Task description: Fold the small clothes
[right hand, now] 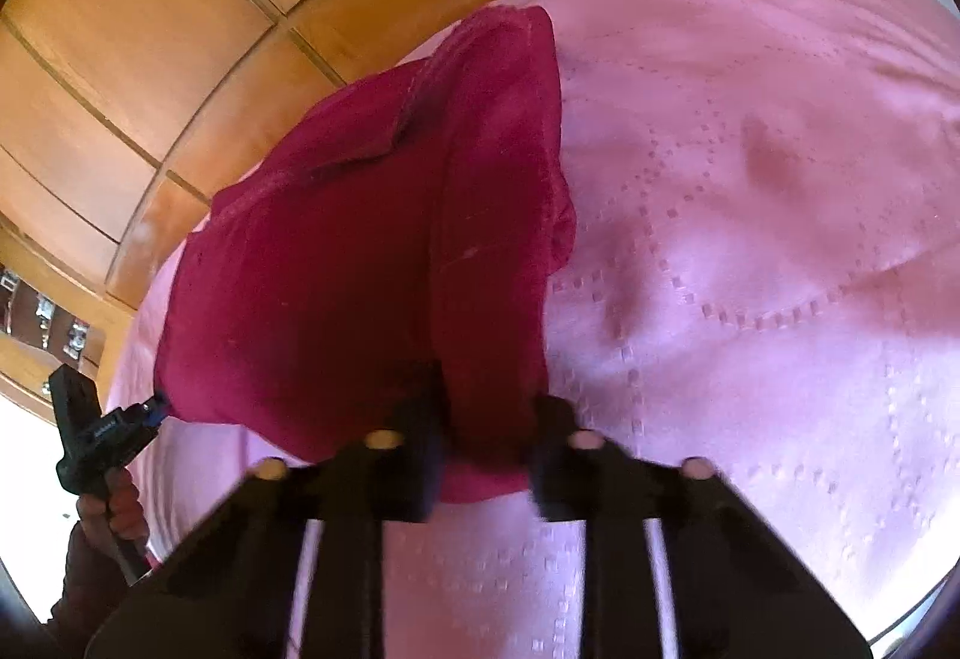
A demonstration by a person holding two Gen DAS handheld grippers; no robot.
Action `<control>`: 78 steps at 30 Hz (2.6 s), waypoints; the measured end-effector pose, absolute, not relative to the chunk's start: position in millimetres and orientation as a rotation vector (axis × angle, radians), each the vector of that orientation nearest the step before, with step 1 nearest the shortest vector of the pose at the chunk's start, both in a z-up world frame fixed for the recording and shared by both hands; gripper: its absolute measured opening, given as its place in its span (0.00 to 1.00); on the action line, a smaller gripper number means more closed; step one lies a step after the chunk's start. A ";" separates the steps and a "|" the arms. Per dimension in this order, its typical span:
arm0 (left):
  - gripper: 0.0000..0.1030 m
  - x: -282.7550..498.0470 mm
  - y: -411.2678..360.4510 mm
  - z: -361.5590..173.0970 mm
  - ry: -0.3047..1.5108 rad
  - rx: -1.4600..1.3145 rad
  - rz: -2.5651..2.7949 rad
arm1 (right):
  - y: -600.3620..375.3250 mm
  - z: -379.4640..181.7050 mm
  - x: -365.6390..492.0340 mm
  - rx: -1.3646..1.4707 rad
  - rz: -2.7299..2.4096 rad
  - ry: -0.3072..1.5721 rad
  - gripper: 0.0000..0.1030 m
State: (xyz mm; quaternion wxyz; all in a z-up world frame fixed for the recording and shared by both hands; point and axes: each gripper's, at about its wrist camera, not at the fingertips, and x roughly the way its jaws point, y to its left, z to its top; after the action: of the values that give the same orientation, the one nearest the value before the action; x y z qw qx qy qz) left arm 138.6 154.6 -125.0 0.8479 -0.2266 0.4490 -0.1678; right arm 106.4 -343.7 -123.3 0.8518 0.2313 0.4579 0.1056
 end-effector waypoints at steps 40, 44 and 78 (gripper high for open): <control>0.06 68.9 154.4 -102.3 0.849 -0.468 -0.337 | -325.5 -91.8 104.8 0.232 0.146 0.929 0.09; 0.06 50.2 163.4 -85.8 0.762 -0.486 -0.356 | -327.6 -69.2 81.3 0.229 0.176 0.862 0.08; 0.06 176.9 182.1 -104.8 0.880 -0.419 -0.119 | -334.9 -79.2 228.0 0.367 0.190 0.917 0.48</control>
State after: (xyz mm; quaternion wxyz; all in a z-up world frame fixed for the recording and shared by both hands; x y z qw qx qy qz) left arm 176.9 182.1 -104.8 0.8818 -0.2011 0.4227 -0.0570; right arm 228.0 -334.9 -79.2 0.8763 0.1758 0.4392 0.0913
